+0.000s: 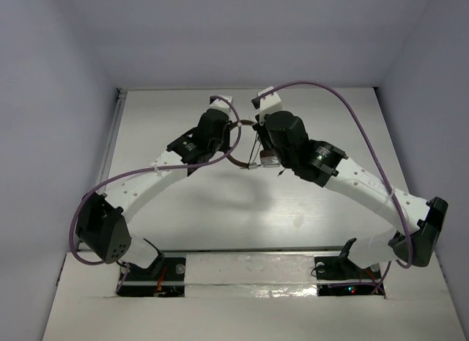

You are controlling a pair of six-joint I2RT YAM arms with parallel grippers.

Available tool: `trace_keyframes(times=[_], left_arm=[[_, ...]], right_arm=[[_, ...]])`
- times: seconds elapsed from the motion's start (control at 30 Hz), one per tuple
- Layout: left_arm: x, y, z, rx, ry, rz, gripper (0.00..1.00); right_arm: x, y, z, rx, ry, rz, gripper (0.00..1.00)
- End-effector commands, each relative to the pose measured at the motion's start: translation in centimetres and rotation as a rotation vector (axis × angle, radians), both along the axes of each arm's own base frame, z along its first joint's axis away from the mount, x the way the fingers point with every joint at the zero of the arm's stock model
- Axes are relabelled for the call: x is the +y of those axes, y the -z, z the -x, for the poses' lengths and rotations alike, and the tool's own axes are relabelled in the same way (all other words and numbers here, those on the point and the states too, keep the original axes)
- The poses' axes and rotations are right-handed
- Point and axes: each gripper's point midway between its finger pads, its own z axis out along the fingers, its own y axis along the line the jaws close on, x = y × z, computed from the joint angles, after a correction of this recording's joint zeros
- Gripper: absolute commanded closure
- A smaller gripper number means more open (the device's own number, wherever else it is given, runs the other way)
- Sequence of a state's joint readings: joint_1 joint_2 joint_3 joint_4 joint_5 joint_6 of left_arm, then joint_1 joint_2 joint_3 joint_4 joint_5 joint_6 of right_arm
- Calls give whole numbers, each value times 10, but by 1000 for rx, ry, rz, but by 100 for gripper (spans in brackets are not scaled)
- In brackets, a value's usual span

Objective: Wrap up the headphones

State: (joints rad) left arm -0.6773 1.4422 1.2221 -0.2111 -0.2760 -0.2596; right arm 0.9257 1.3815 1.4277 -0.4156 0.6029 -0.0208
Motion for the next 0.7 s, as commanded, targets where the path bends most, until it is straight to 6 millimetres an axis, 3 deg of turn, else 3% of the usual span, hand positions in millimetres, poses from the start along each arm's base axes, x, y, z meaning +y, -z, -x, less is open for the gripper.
trace_keyframes(times=[0.0,0.37,0.53,0.67], left_arm=[[-9,-17,14,-38,81,33,100],[-5,-35,29,-60,158,41,100],[-14,-46,32,-70,219,57,100],[-12,-54,34,-77,238,82,100]], right_arm=[[-5,-35,-17,-104,13,-49,100],[-41,-11,-53,-106,158,5,99],[-48,11,-69,-66,198,3,97],[-57,16,-77,-55,217,-33,96]])
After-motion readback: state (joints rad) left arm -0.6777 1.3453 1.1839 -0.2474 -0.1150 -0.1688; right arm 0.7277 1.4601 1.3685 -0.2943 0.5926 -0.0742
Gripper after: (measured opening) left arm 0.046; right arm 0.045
